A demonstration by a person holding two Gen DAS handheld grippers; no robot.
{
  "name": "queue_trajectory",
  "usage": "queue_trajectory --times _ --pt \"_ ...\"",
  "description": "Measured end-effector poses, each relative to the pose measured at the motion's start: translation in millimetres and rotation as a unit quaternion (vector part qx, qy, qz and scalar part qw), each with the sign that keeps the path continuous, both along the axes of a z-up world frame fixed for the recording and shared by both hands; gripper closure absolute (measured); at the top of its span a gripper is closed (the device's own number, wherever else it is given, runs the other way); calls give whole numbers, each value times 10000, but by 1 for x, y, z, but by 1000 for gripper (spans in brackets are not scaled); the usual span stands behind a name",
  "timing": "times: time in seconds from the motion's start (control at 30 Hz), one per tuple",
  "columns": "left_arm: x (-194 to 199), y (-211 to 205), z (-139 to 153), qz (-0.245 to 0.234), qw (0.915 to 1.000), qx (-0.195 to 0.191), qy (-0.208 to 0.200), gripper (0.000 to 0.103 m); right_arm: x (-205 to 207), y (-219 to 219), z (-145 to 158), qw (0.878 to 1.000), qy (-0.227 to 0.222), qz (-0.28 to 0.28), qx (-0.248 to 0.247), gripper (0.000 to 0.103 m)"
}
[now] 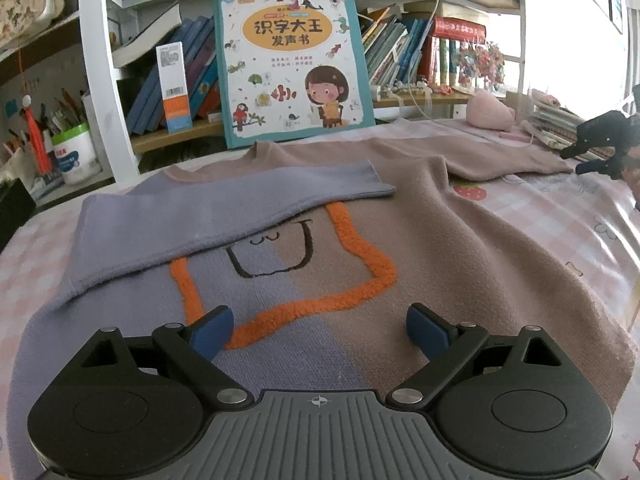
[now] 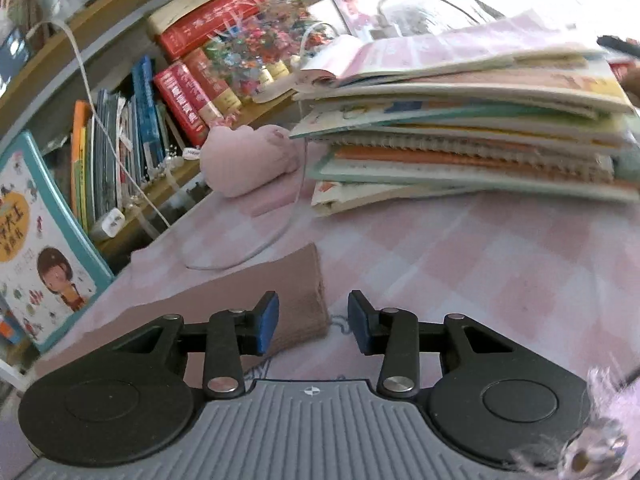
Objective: Fold clothes
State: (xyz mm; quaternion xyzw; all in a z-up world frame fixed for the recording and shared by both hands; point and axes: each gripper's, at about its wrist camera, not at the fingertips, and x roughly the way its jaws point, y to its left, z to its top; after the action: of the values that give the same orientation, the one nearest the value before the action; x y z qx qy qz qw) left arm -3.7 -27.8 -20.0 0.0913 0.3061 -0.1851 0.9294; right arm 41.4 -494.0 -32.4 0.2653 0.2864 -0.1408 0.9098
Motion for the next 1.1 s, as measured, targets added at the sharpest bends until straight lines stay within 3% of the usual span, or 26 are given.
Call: queue_trajectory --times 0.17,0.23,0.27,0.37,0.47,0.63,0.87,1.1 --pt "2 4 0 -18 10000 6 -3 7 10 19 -2 9977 89 357 -563 67" --pt "2 5 0 -31 10000 13 -8 7 14 26 -2 9956 125 499 -787 80" --pt "2 5 0 -31 10000 11 -5 7 16 30 -3 9942 143 571 -899 91" --pt "2 4 0 -26 10000 -7 11 7 21 39 -3 9904 183 740 -1152 93" --pt "3 5 0 -29 10000 -32 40 7 19 34 5 9952 2 615 -766 93" --pt "3 5 0 -30 10000 -40 45 6 21 59 52 9908 -723 1037 -475 93" --pt "3 2 0 -11 10000 -11 18 6 45 122 125 9653 -1634 2035 -123 93" --pt "3 1 1 -8 10000 6 11 6 79 214 155 9324 -1904 3068 -120 93"
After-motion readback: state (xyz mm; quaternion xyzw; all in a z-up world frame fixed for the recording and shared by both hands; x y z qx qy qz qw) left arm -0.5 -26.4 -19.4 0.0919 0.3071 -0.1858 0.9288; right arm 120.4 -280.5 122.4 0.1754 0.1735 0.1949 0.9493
